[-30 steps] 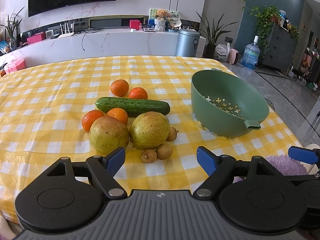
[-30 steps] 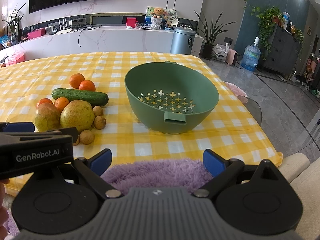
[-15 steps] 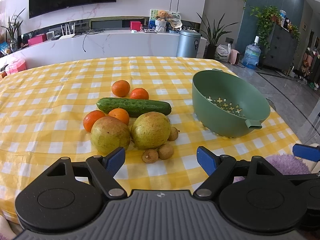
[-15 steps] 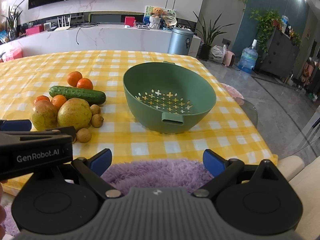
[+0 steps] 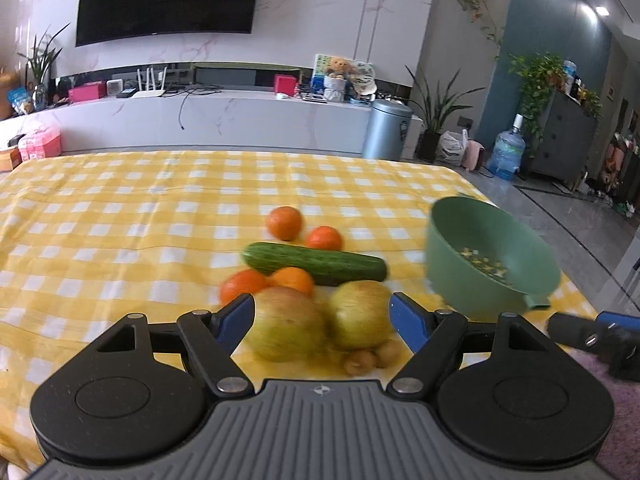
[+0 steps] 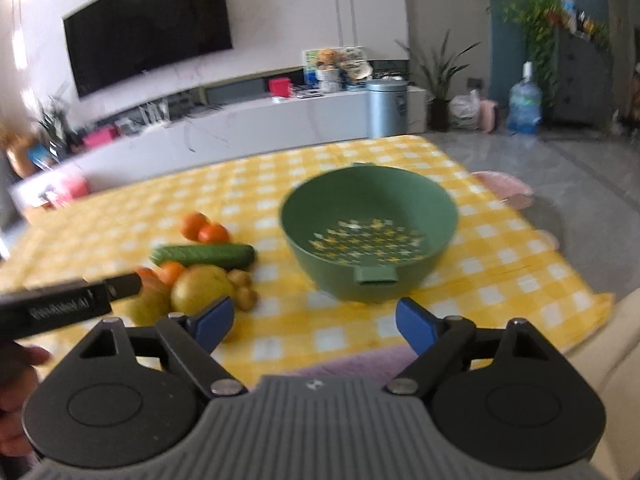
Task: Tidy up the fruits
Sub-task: 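Grasp a large yellow-green pear with the left tool while the right tool grasps the other pear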
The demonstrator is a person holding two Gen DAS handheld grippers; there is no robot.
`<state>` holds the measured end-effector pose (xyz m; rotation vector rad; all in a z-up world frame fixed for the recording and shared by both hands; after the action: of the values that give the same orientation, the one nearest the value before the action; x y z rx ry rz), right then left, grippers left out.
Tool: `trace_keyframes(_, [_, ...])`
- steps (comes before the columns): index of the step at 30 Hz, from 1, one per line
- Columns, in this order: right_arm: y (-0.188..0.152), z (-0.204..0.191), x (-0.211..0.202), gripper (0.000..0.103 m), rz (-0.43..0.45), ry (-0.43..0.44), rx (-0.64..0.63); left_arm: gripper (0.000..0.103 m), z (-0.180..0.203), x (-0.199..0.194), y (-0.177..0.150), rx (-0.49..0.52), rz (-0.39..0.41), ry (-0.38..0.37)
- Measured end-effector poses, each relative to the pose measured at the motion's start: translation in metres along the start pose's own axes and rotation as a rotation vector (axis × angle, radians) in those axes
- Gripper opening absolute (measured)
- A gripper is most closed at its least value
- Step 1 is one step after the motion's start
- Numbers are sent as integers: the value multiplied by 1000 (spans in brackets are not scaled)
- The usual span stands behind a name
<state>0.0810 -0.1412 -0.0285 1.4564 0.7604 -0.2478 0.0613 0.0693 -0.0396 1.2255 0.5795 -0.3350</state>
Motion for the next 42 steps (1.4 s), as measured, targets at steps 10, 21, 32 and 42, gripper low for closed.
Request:
trace_keyframes(10, [26,-67,56,82,-66,182,-120,84,-34,25,-7,75,-49,-68])
trace_keyframes(21, [11,-102,142,82,-270,198,-213,84,-48,45,-21,111,-134,-93])
trace_keyframes(32, [9,-110,164,85,-334,225,-348,86,-53,49,-30,146,-188,-99])
trace_keyframes(42, [12,-131,168,87,-361,343,-778,87,-46,48,-35,202,-201,-107])
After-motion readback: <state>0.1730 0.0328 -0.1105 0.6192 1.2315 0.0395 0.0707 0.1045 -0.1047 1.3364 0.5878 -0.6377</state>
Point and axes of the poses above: each gripper's, at about its wrist camera, not at the fingertips, and x roughly the way its jaws point, z to its right, y to its top, the point moved 8 cm from there along x, roughly the way its jaws point, and after that the axes turned 5 degrees about -x, right-handed, at the moved point
